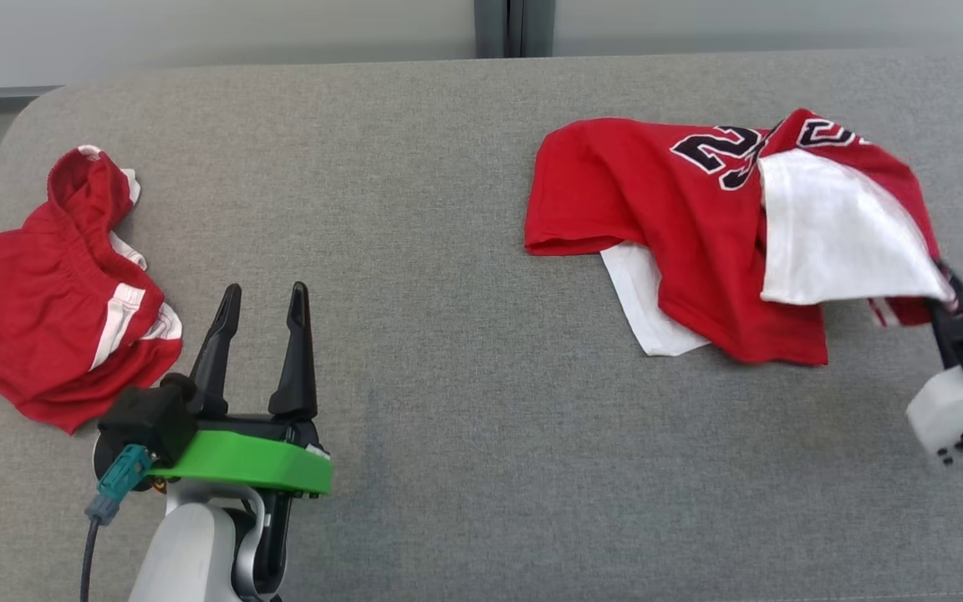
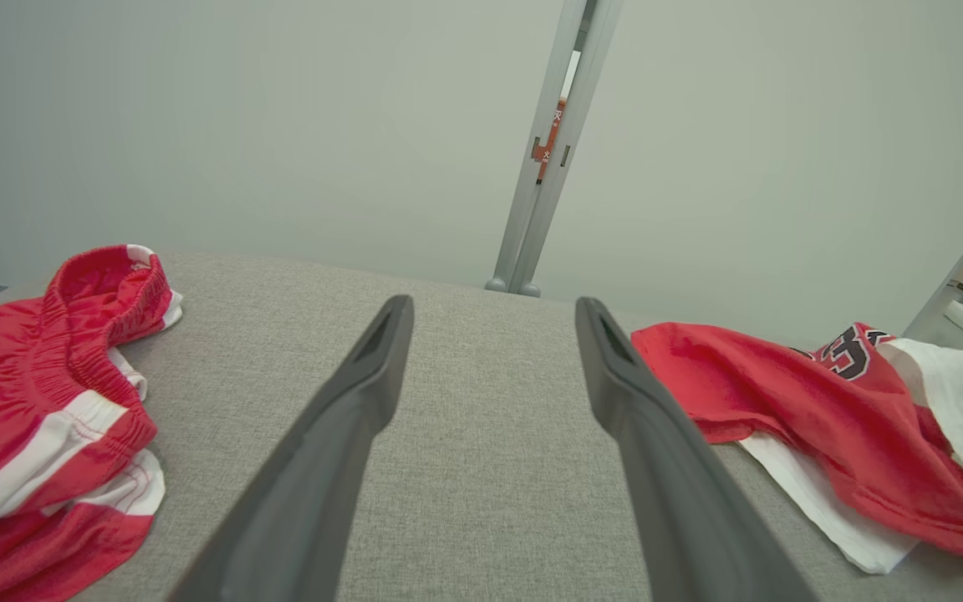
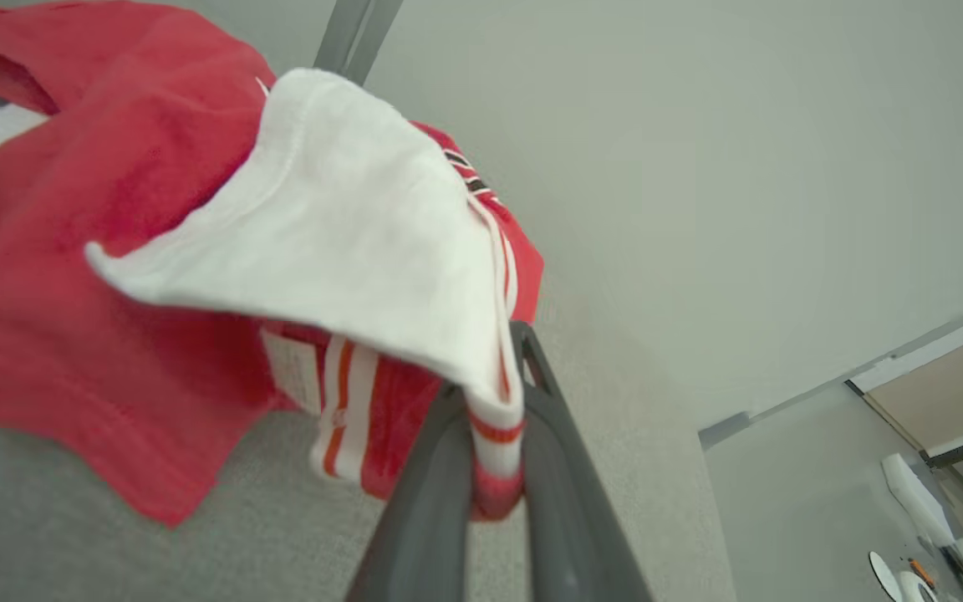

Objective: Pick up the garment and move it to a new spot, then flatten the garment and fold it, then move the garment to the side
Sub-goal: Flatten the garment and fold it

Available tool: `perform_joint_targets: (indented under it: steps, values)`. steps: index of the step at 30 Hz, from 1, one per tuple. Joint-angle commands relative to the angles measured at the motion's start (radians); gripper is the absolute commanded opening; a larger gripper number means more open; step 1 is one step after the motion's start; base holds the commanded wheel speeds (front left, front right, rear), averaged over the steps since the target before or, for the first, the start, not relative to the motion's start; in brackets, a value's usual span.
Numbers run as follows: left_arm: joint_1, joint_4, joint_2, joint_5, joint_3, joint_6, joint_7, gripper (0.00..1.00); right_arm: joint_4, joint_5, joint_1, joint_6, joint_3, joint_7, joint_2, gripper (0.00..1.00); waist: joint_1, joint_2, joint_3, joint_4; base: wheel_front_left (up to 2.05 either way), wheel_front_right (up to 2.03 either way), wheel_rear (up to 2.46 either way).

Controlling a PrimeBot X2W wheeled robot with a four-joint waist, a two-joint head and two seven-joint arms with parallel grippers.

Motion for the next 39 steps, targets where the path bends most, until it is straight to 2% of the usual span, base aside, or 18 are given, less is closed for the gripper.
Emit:
perform_joint_targets:
  steps: [1, 6, 7, 8, 14, 17, 24, 28, 31, 39]
  values:
    - [0.011, 0.004, 0.003, 0.003, 0.003, 0.001, 0.000, 1.00, 0.025, 0.029, 0.033, -0.001, 0.027, 0.028, -0.016, 0.00, 0.0000, 0.0000, -0.008, -0.002, 0.00, 0.00, 0.00]
    - [0.019, 0.004, 0.004, 0.009, 0.011, 0.000, 0.000, 1.00, 0.089, 0.127, 0.054, -0.001, 0.043, 0.134, -0.033, 0.00, 0.0000, 0.0000, -0.018, -0.011, 0.00, 0.00, 0.00]
    - [0.020, 0.004, 0.003, 0.011, 0.010, -0.001, 0.000, 1.00, 0.087, 0.144, 0.052, -0.001, 0.043, 0.144, -0.030, 0.38, 0.0000, 0.0000, -0.020, -0.013, 0.00, 0.00, 0.00]
    - [0.022, 0.003, 0.003, 0.013, 0.010, -0.001, 0.000, 1.00, 0.086, 0.154, 0.056, -0.001, 0.043, 0.156, -0.029, 1.00, 0.0000, 0.0000, -0.022, -0.015, 0.00, 0.00, 0.00]
    - [0.035, 0.006, 0.004, 0.006, 0.002, 0.000, 0.000, 1.00, 0.046, 0.223, 0.098, -0.001, 0.063, 0.190, -0.012, 1.00, 0.0000, 0.0000, -0.039, -0.016, 0.00, 0.00, 0.00]
    - [0.042, 0.008, 0.004, 0.002, 0.000, 0.002, 0.000, 1.00, -0.025, 0.267, 0.123, -0.001, 0.043, 0.164, -0.001, 1.00, 0.0000, 0.0000, -0.049, -0.013, 0.00, 0.00, 0.00]
    - [0.064, 0.002, 0.004, 0.006, 0.018, 0.009, 0.000, 1.00, -0.279, 0.335, 0.224, -0.001, -0.076, 0.064, 0.144, 1.00, 0.0000, 0.0000, -0.065, -0.018, 0.00, 0.00, 0.00]
    - [0.071, 0.002, 0.004, 0.014, 0.031, 0.011, 0.000, 1.00, -0.362, 0.347, 0.243, -0.001, -0.077, 0.043, 0.239, 1.00, 0.0000, 0.0000, -0.070, -0.026, 0.00, 0.00, 0.00]
    - [0.080, 0.003, 0.004, 0.023, 0.036, 0.011, 0.000, 1.00, -0.371, 0.338, 0.232, -0.001, -0.064, 0.037, 0.283, 1.00, 0.0000, 0.0000, -0.076, -0.028, 0.00, 0.00, 0.00]
    - [0.102, 0.001, 0.004, 0.031, 0.037, 0.017, 0.000, 1.00, -0.291, 0.332, 0.200, -0.001, -0.035, 0.012, 0.353, 1.00, 0.0000, 0.0000, -0.090, -0.015, 0.00, 0.00, 0.00]
